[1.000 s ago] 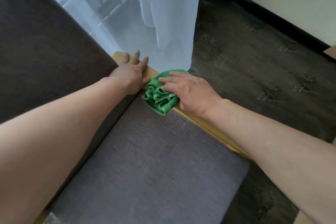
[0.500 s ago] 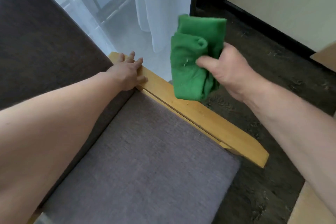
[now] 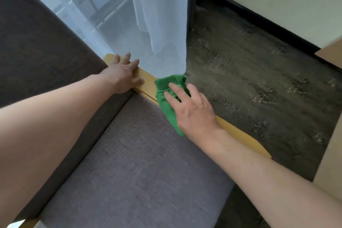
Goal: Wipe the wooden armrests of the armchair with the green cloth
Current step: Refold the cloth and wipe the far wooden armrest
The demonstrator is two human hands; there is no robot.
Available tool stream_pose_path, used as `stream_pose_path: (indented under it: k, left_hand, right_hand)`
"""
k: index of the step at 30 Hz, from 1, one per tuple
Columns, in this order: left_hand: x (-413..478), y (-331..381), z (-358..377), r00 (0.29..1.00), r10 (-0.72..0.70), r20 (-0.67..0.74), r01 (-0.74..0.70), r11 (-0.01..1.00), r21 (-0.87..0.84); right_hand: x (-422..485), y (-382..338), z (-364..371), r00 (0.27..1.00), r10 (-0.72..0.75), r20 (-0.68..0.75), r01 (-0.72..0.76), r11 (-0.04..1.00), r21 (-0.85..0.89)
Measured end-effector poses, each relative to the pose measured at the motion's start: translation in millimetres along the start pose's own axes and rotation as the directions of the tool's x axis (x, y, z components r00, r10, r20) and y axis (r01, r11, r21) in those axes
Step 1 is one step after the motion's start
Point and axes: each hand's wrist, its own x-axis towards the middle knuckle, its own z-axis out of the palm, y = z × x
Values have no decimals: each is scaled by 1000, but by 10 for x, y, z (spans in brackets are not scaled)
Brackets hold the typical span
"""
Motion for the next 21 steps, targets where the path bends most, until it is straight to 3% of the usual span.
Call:
stream_pose_path:
  k: [2, 4, 11, 21]
  left_hand:
    - [-6, -7, 1, 1000, -7, -2, 7, 1000, 1]
    - [-10, 14, 2, 1000, -8, 3, 8, 1000, 4]
    - [-101, 68, -53, 999, -34, 8, 34, 999, 1]
    - [-150, 119, -82, 999, -37, 11, 37, 999, 2]
  right_hand:
    - [-86, -8, 58, 983, 71, 169, -79, 996, 41]
    - [-155, 60, 134, 970, 58, 235, -57, 998, -11]
    - [-592, 323, 168, 990, 13, 138, -2, 997, -83]
    - [-1618, 825, 90, 994, 104, 30, -96, 976, -196]
